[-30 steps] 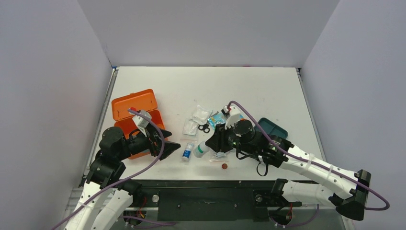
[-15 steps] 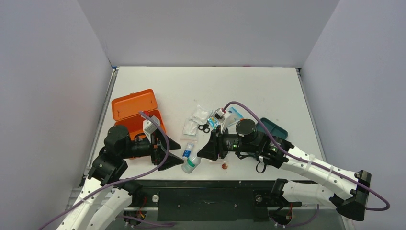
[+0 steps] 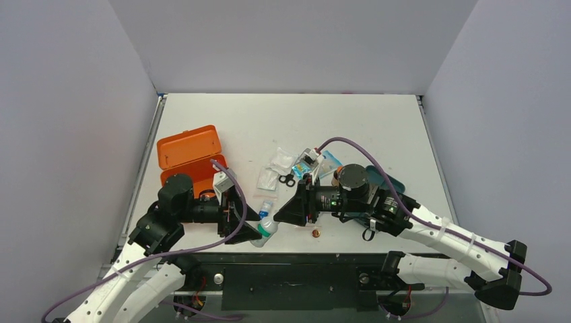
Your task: Organize the medicine kit
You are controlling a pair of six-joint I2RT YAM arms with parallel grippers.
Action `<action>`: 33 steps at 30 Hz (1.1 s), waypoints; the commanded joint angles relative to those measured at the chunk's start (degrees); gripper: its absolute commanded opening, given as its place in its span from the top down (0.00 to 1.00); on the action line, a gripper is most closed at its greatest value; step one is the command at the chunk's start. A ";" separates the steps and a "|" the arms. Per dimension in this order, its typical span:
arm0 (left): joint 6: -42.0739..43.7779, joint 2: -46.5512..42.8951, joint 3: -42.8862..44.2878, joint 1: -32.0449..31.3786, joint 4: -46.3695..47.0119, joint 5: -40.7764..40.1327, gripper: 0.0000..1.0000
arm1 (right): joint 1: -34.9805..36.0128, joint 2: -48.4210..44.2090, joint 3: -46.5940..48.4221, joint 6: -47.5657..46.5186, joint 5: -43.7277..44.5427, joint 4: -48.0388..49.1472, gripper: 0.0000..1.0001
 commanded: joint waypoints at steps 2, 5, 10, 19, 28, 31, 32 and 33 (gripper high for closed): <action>1.75 0.51 2.02 -1.45 0.29 1.27 0.36 | 0.94 -0.72 3.59 1.06 -0.36 5.47 1.00; 2.01 1.01 2.32 -1.97 0.12 1.53 0.42 | 1.15 -0.38 3.85 1.06 0.05 5.39 1.00; 2.02 1.06 2.40 -2.60 0.51 2.24 0.50 | 1.20 0.01 4.26 0.92 0.56 5.05 1.00; -1.15 0.45 1.07 -2.75 4.98 5.90 0.61 | 1.34 0.91 3.78 0.87 1.56 5.47 1.00; -3.19 0.36 -0.95 -2.75 8.85 6.45 0.43 | 1.43 1.78 3.42 1.33 1.48 7.37 1.00; -3.36 0.04 -0.91 -2.71 9.26 6.48 0.42 | 1.43 2.20 3.59 1.23 1.56 7.35 1.00; -3.36 -0.08 -0.95 -2.70 9.28 6.66 0.42 | 1.43 2.24 3.62 1.22 1.59 7.39 1.00; -3.29 -0.09 -0.94 -2.73 9.24 6.71 0.42 | 1.40 2.27 3.67 1.18 1.59 7.40 1.00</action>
